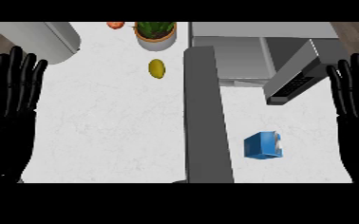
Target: Pick up the milk, place it into the microwave and close the microwave
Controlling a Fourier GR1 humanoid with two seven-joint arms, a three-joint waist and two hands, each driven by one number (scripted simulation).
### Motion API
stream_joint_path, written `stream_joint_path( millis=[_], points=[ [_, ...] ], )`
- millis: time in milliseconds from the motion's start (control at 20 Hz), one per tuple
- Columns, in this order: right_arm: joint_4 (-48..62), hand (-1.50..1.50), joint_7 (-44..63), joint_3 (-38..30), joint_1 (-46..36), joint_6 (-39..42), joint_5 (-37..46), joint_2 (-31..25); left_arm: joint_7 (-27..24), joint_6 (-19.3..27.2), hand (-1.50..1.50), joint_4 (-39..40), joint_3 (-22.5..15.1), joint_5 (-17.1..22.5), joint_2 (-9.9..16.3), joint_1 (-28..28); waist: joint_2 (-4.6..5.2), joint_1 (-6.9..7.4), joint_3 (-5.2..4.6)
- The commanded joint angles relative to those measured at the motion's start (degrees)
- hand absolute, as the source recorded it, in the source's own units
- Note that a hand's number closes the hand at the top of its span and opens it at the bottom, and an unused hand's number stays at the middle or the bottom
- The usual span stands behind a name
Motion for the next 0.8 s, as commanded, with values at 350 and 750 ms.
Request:
stream_joint_path(
  millis=[350, 750],
  points=[
    [-12.7, -1.50, 9.2, 18.6, 7.3, 3.6, 4.1, 2.4, 0.0, 0.6, -1.50, 7.8, 3.0, 6.0, -3.4, 0.8, -0.52, -0.39, 1.07],
    [-20.1, -1.50, 15.8, 25.5, 10.3, 0.1, 11.2, 4.3, -3.6, -6.4, -1.50, 3.4, 6.7, 11.6, -1.1, 11.4, -0.48, 0.01, 1.09]
  ],
)
